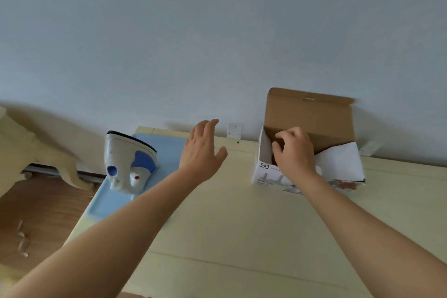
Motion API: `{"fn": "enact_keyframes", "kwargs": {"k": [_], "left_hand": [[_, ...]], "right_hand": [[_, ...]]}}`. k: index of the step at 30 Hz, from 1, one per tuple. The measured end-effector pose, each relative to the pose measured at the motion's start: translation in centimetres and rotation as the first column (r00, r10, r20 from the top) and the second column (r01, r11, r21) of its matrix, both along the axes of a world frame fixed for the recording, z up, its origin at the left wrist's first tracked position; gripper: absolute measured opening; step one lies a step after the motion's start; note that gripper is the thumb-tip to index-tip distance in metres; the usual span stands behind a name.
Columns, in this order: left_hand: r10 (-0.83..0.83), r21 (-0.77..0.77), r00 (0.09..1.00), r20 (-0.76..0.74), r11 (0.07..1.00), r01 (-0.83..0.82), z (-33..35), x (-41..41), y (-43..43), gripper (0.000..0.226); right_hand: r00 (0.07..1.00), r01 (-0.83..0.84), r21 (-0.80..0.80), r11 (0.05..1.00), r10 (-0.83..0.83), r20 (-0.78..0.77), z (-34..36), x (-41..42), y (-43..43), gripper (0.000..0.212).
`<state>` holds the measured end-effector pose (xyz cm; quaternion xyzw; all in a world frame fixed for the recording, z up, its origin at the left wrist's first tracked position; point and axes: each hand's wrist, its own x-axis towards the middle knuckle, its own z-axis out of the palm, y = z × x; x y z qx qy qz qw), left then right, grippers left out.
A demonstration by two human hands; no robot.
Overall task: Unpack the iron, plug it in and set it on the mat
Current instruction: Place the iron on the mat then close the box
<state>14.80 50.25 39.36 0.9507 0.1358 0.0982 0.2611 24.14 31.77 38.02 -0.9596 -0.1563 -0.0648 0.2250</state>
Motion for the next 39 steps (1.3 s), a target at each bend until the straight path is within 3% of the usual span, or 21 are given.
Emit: {"fn": "enact_keyframes", "kwargs": {"k": [6,12,16,20,26,30,36,39], "left_hand": [[-0.155,-0.055,0.958,-0.242,0.988,0.146,-0.8,4.9,-7.1,0.056],[-0.188,-0.083,0.878,-0.440,0.982,0.169,-1.6,9.1,-11.6,0.078],[-0.167,-0.033,0.874,-0.456,0.985,0.171,-2.4,10.2,-12.8,0.083],[-0.012,0.027,0.914,-0.406,0.999,0.025,-3.7,10.4,-13.0,0.092],[0.012,-0.013,0.901,-0.434,1.000,-0.020,-5.1,10.6,-11.8,0.119],[0.032,0.033,0.924,-0.381,0.999,-0.021,-5.7,10.5,-12.1,0.124],[0.035,-0.058,0.938,-0.346,0.997,-0.058,-5.9,10.5,-11.5,0.113],[0.051,-0.164,0.960,-0.276,0.982,-0.099,-5.4,10.7,-11.4,0.066]], "right_hand": [[0.989,0.145,-0.112,0.983,-0.147,-0.002,1.5,5.7,-8.1,0.039],[0.953,0.202,-0.192,0.960,-0.238,-0.187,0.3,10.5,-13.9,0.058],[0.881,0.224,0.045,0.973,-0.183,-0.437,-0.6,12.3,-15.2,0.073],[0.846,0.226,0.246,0.943,-0.065,-0.529,-0.8,13.4,-15.0,0.080],[0.790,0.473,0.525,0.708,-0.076,-0.609,0.0,15.2,-14.3,0.070],[0.647,0.670,0.612,0.420,0.074,-0.759,-0.2,16.2,-14.5,0.075],[0.652,0.630,0.684,0.368,0.229,-0.723,0.4,16.5,-15.6,0.065],[0.629,0.612,0.704,0.360,0.318,-0.709,0.5,16.3,-16.5,0.048]]}}
